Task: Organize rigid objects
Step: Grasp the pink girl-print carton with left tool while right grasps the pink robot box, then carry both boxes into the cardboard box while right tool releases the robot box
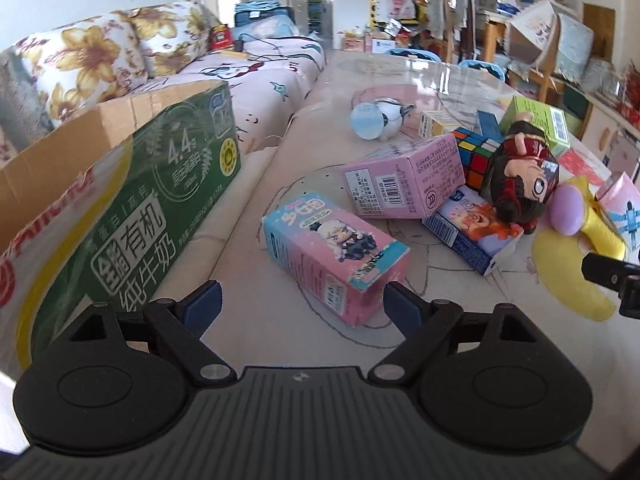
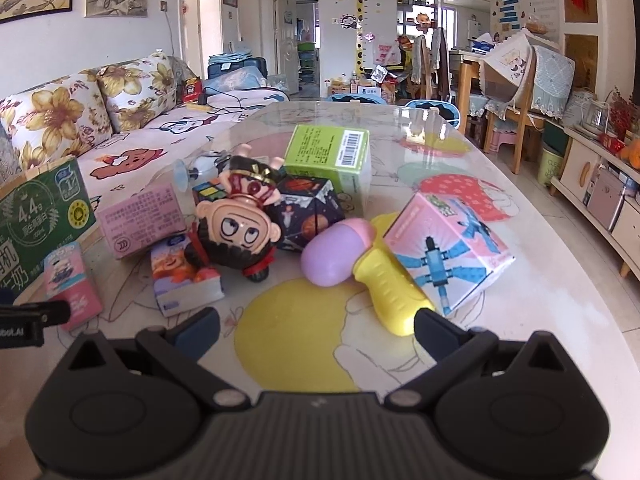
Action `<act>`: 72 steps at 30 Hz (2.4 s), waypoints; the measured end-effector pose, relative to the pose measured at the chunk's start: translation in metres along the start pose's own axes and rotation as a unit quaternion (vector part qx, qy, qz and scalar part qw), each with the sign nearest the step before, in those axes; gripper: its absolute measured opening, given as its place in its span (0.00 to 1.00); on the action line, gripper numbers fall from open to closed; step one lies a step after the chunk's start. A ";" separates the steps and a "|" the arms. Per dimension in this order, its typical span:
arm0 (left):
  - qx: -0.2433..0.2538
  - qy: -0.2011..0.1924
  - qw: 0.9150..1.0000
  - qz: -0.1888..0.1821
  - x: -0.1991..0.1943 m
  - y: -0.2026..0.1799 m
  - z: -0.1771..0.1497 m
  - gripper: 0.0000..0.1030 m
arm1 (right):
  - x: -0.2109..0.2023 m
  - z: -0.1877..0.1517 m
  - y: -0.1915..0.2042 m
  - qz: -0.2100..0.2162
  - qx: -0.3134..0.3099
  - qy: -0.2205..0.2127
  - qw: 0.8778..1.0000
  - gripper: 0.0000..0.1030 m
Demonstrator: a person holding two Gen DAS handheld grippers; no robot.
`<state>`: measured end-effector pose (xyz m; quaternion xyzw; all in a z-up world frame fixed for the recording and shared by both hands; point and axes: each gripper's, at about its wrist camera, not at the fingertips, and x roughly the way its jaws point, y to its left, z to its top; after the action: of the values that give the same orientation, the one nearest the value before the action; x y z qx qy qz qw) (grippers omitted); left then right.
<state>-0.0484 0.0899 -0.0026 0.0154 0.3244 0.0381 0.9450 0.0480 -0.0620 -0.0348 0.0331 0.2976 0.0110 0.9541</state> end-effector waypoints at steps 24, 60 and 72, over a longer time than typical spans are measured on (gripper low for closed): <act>-0.023 0.036 0.998 0.043 0.033 0.001 0.022 1.00 | 0.047 0.036 -0.087 -0.003 -0.005 -0.028 1.000 0.99; -0.015 -0.043 0.999 0.014 0.009 0.020 0.054 0.53 | 0.004 0.029 -0.042 -0.086 -0.034 -0.076 0.993 0.73; -0.051 -0.100 0.993 0.025 -0.004 0.042 0.069 0.54 | -0.025 0.063 0.017 0.002 -0.032 -0.110 0.993 0.73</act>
<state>-0.0123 0.1314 0.0566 -0.0209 0.2251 0.0761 0.9711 0.0637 -0.0494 0.0322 0.0040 0.1905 0.0185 0.9815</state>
